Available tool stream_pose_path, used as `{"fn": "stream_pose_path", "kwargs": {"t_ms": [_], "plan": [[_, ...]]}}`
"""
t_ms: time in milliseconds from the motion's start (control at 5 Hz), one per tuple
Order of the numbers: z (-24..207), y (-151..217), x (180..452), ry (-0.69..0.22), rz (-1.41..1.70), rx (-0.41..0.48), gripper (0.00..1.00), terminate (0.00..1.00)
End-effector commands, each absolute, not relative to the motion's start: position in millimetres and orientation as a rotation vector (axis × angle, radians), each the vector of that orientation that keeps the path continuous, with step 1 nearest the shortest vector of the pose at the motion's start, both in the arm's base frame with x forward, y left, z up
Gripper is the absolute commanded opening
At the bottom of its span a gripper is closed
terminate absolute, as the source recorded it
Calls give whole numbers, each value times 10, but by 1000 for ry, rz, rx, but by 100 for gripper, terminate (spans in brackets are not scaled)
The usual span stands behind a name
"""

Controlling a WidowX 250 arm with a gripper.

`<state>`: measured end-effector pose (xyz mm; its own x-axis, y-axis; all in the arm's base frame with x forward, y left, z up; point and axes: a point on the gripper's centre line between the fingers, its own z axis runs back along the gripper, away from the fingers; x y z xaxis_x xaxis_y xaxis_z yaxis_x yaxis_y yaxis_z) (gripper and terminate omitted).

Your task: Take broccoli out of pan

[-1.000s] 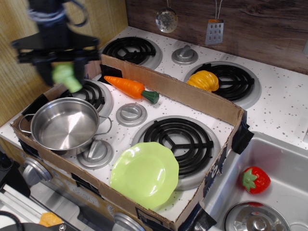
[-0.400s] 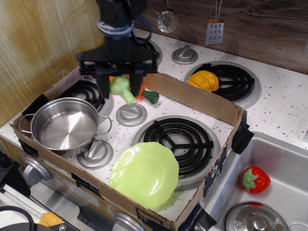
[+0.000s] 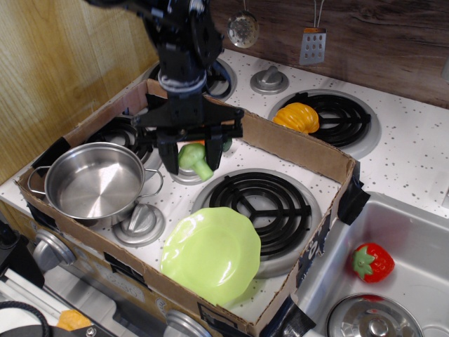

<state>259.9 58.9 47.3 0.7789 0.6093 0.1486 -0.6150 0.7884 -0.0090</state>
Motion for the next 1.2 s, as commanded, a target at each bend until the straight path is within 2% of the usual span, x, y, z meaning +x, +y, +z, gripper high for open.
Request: {"fn": "stream_pose_path", "kwargs": {"t_ms": [0, 200, 400, 600, 1000], "plan": [[417, 618, 2642, -187, 655, 11, 0, 0], [389, 646, 2653, -185, 641, 1, 0, 0], [498, 639, 2669, -151, 623, -10, 100, 0], [628, 627, 2634, -130, 630, 36, 100, 0], [1070, 629, 2637, -122, 646, 126, 100, 0]]}}
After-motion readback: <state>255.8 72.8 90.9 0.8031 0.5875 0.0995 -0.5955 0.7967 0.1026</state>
